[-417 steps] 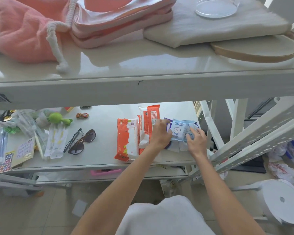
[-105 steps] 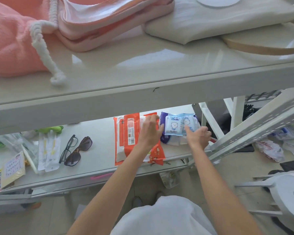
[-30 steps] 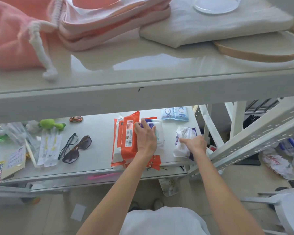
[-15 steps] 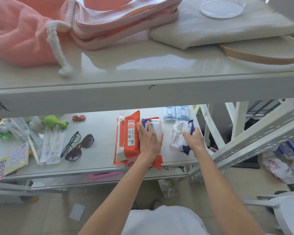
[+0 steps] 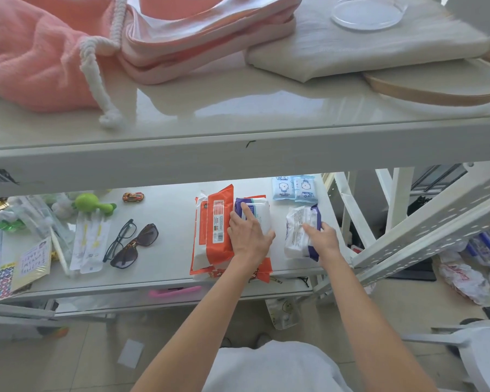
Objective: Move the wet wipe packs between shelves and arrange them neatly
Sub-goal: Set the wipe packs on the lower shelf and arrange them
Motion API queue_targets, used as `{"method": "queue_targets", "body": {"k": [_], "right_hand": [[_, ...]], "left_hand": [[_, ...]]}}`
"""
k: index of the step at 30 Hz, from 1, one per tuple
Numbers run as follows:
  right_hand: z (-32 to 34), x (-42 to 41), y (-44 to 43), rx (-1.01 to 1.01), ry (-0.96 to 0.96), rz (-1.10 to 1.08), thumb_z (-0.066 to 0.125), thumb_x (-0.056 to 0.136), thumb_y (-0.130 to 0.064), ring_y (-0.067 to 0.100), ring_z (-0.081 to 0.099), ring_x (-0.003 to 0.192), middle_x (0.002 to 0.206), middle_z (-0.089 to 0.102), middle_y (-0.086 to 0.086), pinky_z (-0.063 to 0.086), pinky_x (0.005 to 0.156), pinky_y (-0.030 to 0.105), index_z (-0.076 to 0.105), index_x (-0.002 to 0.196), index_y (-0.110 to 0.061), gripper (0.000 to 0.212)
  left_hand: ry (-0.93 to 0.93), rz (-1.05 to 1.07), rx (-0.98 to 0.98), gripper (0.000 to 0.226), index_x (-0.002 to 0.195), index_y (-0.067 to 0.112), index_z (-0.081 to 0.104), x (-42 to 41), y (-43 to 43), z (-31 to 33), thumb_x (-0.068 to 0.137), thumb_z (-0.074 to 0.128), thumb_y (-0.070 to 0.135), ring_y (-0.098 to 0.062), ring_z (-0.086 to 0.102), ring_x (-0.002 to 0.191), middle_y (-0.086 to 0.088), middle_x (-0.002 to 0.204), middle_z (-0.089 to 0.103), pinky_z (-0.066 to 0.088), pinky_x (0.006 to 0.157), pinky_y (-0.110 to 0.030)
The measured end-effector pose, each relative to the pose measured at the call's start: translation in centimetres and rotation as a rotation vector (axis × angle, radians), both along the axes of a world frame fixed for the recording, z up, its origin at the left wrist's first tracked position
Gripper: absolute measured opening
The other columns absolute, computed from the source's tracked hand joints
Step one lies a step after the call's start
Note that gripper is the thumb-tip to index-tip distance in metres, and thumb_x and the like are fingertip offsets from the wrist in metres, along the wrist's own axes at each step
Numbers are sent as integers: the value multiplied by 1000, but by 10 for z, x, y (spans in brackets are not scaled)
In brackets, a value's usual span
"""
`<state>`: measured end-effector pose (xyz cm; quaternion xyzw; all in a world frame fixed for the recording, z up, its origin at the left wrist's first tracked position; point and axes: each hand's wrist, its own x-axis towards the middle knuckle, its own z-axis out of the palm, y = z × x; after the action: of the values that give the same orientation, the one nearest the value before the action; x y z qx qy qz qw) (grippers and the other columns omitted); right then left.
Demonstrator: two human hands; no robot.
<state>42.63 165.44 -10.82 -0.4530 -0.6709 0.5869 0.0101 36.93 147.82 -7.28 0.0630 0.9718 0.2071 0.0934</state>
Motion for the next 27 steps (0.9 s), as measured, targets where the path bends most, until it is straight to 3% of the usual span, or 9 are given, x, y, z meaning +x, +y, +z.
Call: {"method": "queue_targets", "body": {"k": [2,6,9,11,15,17,20,24,27], "right_hand": [[-4,1,-3,129,-52,23,66,97,-34,34,67,104,110,73,14,54,92,41,68,113,-9,30],[5,-1,-1,310,-55,44,69,97,-30,36,68,105,112,72,15,56,89,45,66,118,-6,32],[14,-2,2,730,-150,36,77,88,-28,39,63,99,112,64,22,56,81,45,60,125,-12,44],[12,-2,0,872,-228,90,81,82,-26,40,56,99,112,56,24,54,83,45,58,126,-15,51],[-5,0,-8,797,-240,388,74,85,-52,35,48,113,125,43,16,52,90,43,50,131,-32,55],[-11,3,-9,784,-225,408,62,92,-59,35,45,120,132,42,14,47,98,47,53,134,-37,48],[-16,9,-1,731,-237,354,52,99,-54,38,47,123,134,45,17,44,101,50,50,141,-41,44],[-14,12,10,653,-254,301,55,99,-48,39,61,110,122,58,20,54,88,45,44,147,-35,51],[-11,6,10,710,-311,260,57,98,-41,38,60,113,124,59,19,55,87,45,46,143,-28,48]], "left_hand": [[-22,-4,-65,107,163,6,14,-2,2,3,88,71,56,-37,47,135,-23,150,41,42,114,-47],[-105,35,-69,109,164,13,10,-9,4,9,85,73,54,-42,44,134,-25,151,33,44,109,-53],[-101,46,-44,108,163,13,12,-9,7,10,84,74,52,-43,42,132,-24,150,31,45,107,-54],[-61,46,-41,107,163,13,14,-3,9,9,84,75,53,-42,42,130,-24,149,32,46,106,-54],[-21,-12,-8,102,162,12,17,10,26,7,86,72,53,-41,41,130,-23,146,32,43,107,-53],[9,-42,4,97,159,11,23,14,36,7,86,71,53,-39,42,125,-21,142,35,45,101,-52],[48,-76,10,84,154,13,31,19,50,7,88,68,50,-36,42,123,-18,139,36,46,100,-49],[12,-119,-4,68,148,15,36,31,68,-9,92,64,40,-35,39,125,-18,144,33,44,101,-48],[-24,-153,-46,63,152,13,31,42,77,-30,99,57,35,-43,34,140,-23,159,24,36,113,-53]]}}
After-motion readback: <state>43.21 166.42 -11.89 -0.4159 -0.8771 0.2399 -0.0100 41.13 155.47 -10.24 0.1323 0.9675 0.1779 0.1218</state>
